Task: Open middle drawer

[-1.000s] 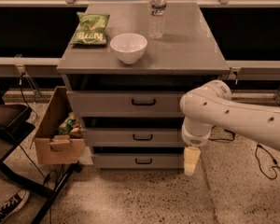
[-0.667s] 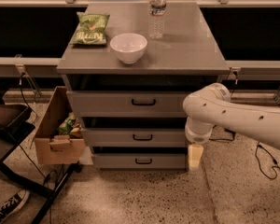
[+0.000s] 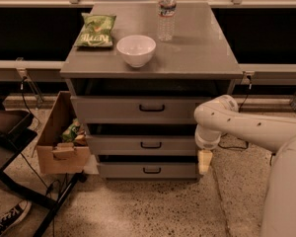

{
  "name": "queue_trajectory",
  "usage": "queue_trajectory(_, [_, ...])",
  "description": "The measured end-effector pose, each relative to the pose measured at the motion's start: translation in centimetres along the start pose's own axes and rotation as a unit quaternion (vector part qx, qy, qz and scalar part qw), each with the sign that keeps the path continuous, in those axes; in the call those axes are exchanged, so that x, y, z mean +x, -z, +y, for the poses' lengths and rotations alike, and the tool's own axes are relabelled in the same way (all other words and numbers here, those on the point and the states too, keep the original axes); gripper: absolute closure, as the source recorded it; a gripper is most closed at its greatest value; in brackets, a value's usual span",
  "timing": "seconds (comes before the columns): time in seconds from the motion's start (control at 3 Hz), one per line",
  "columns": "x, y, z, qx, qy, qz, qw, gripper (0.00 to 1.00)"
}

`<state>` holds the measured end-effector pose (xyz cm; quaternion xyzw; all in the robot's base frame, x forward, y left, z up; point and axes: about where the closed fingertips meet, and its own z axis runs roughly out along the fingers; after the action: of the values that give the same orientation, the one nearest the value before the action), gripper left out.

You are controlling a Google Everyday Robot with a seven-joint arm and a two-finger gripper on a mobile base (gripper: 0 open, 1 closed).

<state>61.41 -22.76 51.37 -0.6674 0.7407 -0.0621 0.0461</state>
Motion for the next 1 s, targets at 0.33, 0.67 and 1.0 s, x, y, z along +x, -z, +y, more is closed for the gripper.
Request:
queue_trajectory(0.33, [-0.8,-3.6,-0.4,-0.012,0.004,-0.014,0.9998,0.00])
queue_trajectory(0.67, [-1.1,-5.7,-1.1,-0.015,0.001,-0.022,0.9996,0.00])
queue_trajectory(1.0, [-1.4,-6.1,-2.6,-0.005,0.002,-0.020,0.9998,0.00])
